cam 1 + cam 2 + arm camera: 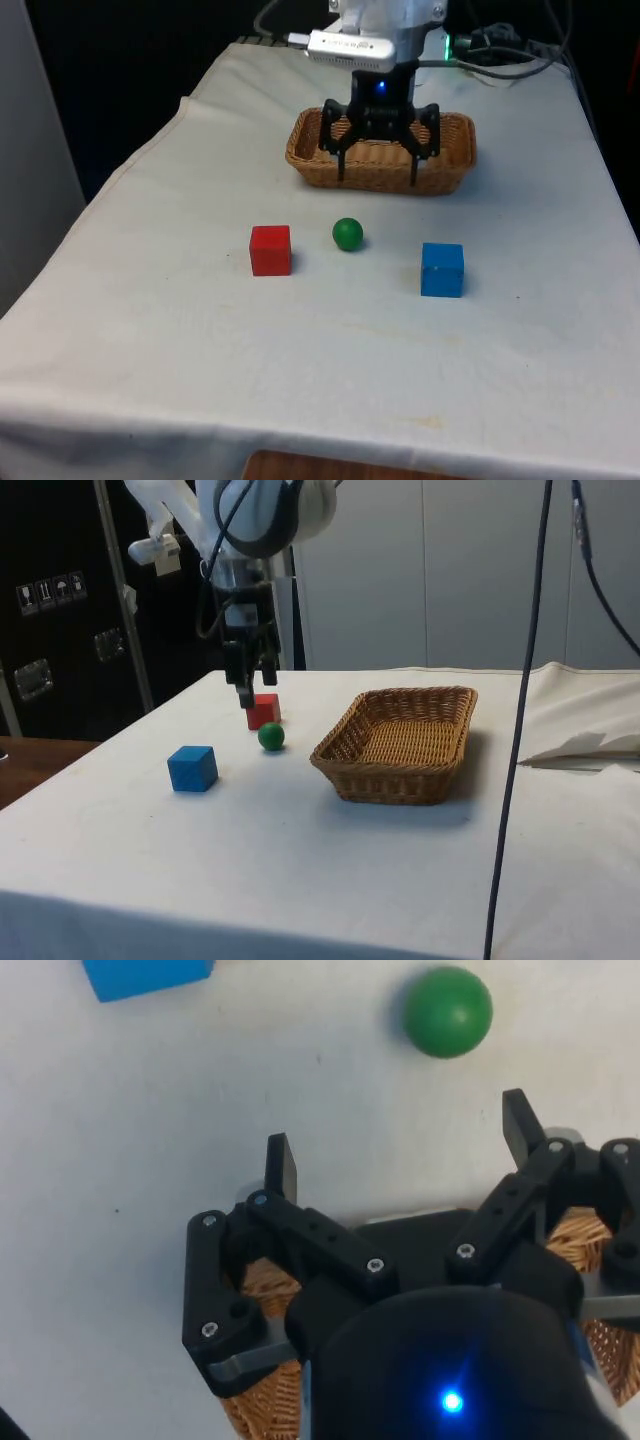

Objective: Place all non-red objects into the basket.

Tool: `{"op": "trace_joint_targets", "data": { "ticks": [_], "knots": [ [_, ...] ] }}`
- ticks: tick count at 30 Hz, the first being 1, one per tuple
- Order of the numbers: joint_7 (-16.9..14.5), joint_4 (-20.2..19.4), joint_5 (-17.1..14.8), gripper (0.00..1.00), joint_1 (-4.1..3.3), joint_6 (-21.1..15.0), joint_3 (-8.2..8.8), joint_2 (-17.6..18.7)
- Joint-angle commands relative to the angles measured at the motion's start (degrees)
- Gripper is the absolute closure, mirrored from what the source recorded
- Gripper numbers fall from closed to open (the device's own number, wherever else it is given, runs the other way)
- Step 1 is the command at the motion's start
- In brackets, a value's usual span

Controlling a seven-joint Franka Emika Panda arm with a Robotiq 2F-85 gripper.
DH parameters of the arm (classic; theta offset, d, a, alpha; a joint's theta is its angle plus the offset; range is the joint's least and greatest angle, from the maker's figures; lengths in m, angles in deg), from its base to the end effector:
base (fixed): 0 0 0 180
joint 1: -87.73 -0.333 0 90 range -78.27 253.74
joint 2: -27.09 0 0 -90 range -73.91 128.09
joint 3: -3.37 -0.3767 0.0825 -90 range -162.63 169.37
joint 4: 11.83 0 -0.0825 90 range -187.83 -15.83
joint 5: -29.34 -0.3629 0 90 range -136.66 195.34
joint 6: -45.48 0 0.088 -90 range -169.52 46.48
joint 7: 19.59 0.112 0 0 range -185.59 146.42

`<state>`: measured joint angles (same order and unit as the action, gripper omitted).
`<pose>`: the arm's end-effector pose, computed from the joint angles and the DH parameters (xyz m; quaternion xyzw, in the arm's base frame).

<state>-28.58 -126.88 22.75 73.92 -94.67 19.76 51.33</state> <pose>0.6189 -0.0140 0.3202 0.9993 0.0253 0.0157 0.0220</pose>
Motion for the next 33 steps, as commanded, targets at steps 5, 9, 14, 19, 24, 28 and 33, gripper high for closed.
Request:
{"op": "trace_joint_targets", "data": {
  "ticks": [5, 9, 14, 19, 24, 28, 33],
  "knots": [
    [-0.74, 0.06, -1.43, 0.00, 0.74, -0.97, -0.40, 1.09],
    [-2.06, 0.11, -3.21, 0.00, 1.20, -1.20, -0.57, 1.78],
    [-3.84, 0.06, -5.67, 0.00, 0.92, -1.15, 0.17, 2.64],
    [-7.16, 0.11, -10.08, 0.00, 1.78, -2.86, -0.52, 3.67],
    [-9.22, 0.00, -12.66, 0.00, 1.89, -4.13, -0.57, 4.53],
    [-10.03, 0.06, -13.69, 0.00, 1.72, -4.76, -0.40, 5.21],
    [-10.08, 0.34, -13.69, 0.00, 1.55, -5.61, -0.11, 6.42]
  ]
}}
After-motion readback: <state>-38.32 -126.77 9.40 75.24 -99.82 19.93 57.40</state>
